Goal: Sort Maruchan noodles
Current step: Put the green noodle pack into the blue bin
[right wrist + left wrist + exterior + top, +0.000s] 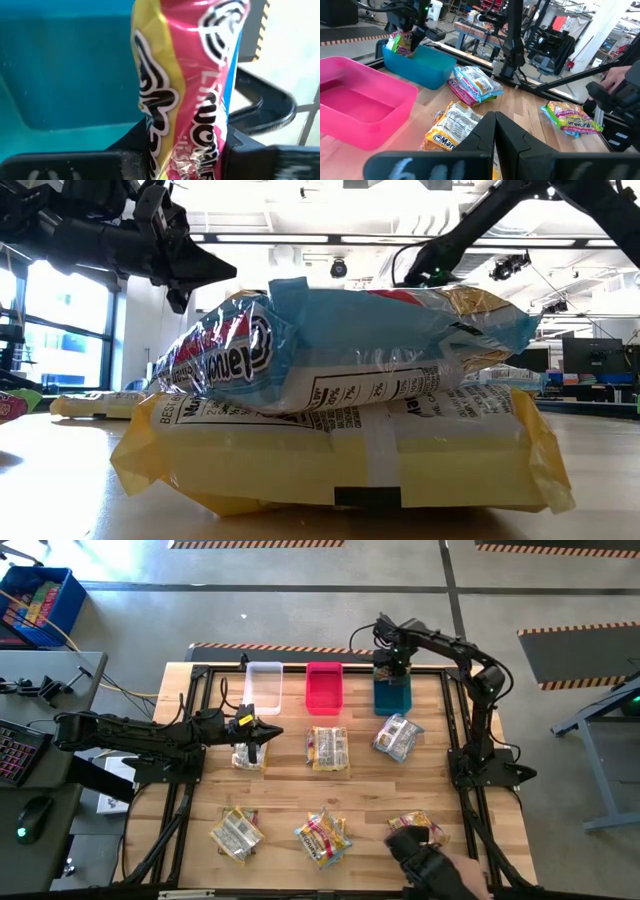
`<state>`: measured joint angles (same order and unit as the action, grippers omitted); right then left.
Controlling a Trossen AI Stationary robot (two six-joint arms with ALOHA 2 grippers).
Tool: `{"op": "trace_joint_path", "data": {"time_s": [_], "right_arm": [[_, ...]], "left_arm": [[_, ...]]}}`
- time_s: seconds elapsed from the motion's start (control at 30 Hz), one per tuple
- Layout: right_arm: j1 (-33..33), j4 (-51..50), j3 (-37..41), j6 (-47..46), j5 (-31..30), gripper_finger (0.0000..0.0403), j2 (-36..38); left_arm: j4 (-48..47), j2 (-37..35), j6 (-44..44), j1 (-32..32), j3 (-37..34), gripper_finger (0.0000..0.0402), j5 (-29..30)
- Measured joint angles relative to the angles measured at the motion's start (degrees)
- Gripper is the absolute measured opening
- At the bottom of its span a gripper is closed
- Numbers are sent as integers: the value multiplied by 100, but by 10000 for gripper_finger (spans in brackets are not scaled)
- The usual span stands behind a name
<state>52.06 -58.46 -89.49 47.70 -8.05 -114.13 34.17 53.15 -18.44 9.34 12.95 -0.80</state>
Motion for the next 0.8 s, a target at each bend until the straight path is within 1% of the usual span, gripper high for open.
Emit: {"op": "trace_joint_path", "data": {"time_s": [0.23,0.43,0.53,0.67,0.8], "right_arm": [[-76,300,0,-97,7,150,-11],[-82,345,0,-277,-96,186,-11],[-82,285,0,-334,-121,191,-11],[-61,148,0,-659,-141,190,-11],[18,61,0,-979,99,176,-11]], "left_arm": [[0,0,0,1,0,0,0],[-2,0,0,0,0,0,0],[-4,0,0,0,0,0,0],[-4,0,0,0,0,0,0],[-7,0,0,0,0,0,0]]}}
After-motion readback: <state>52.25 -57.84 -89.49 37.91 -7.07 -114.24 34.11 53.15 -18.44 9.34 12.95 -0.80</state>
